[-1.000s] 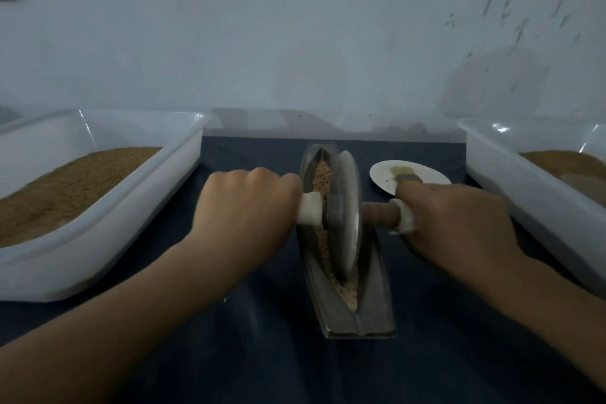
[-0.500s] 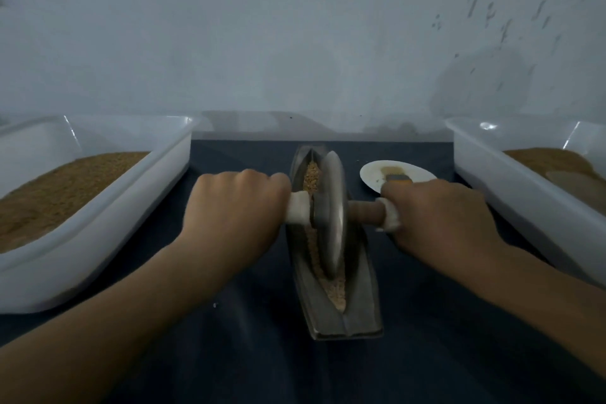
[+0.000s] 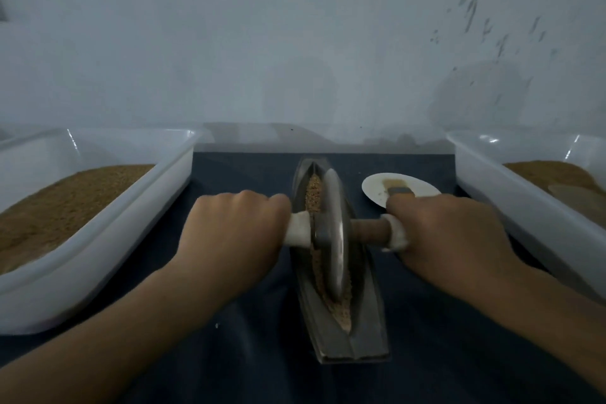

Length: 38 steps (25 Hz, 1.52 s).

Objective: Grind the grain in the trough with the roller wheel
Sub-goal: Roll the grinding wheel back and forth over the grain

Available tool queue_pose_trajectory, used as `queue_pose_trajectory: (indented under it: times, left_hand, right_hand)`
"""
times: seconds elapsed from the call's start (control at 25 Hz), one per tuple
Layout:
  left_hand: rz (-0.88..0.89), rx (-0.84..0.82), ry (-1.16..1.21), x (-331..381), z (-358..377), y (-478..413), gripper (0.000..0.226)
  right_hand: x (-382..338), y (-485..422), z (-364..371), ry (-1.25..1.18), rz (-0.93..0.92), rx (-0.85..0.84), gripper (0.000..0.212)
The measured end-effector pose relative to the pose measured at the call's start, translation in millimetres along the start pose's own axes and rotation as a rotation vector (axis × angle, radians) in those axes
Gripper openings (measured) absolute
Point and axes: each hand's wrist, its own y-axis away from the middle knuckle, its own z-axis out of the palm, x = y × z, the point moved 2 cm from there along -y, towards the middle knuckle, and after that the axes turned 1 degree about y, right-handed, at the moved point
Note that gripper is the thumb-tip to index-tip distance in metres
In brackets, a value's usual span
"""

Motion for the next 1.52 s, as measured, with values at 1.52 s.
queue_pose_trajectory:
  times: [1.52]
  left_hand:
    - [-0.071, -0.053, -0.024, -8.8, 6.1, -7.4, 0.027]
  right_hand:
    - [-4.0, -16.3, 1.2, -0.008, 0.021, -0.022, 0.027]
